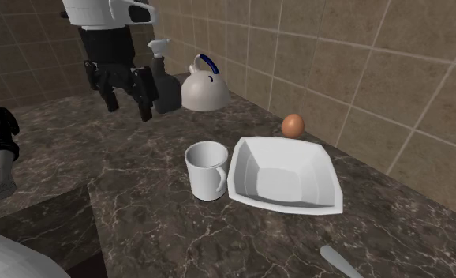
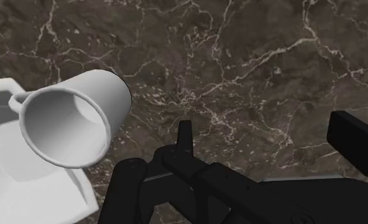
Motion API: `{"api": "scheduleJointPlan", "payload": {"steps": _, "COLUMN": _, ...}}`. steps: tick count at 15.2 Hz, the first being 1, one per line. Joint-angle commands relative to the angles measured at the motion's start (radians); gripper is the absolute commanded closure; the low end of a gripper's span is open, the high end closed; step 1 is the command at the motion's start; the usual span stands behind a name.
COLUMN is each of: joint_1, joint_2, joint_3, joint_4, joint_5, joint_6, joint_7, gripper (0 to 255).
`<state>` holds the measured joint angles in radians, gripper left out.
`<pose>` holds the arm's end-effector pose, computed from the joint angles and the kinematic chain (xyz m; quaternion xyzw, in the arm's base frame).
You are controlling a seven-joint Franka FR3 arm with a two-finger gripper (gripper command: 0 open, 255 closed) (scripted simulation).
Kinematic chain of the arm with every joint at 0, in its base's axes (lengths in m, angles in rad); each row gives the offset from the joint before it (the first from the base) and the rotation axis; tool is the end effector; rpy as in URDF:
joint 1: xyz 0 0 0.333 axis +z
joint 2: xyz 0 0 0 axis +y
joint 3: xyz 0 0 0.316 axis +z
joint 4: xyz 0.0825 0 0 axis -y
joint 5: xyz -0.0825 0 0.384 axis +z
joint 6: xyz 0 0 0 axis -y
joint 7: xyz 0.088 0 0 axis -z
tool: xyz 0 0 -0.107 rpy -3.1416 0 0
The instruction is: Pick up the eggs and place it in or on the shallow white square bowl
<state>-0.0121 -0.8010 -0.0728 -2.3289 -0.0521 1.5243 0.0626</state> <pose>0.2968 -0.0386 0.6028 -0.9980 0.0637 0.0025 0.0001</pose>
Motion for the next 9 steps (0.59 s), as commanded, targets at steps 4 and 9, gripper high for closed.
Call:
{"api": "scheduleJointPlan", "payload": {"steps": 4, "joint_1": -0.018, "joint_2": 0.078, "joint_3": -0.057, "joint_4": 0.029, "joint_5": -0.008, "joint_6": 0.066, "joint_7": -0.027, "gripper": 0}}
{"api": "scheduleJointPlan", "payload": {"steps": 9, "joint_1": -0.037, "joint_2": 0.219, "joint_3": -0.151, "joint_4": 0.099, "joint_5": 0.000, "joint_6": 0.162, "joint_7": -0.077, "gripper": 0}}
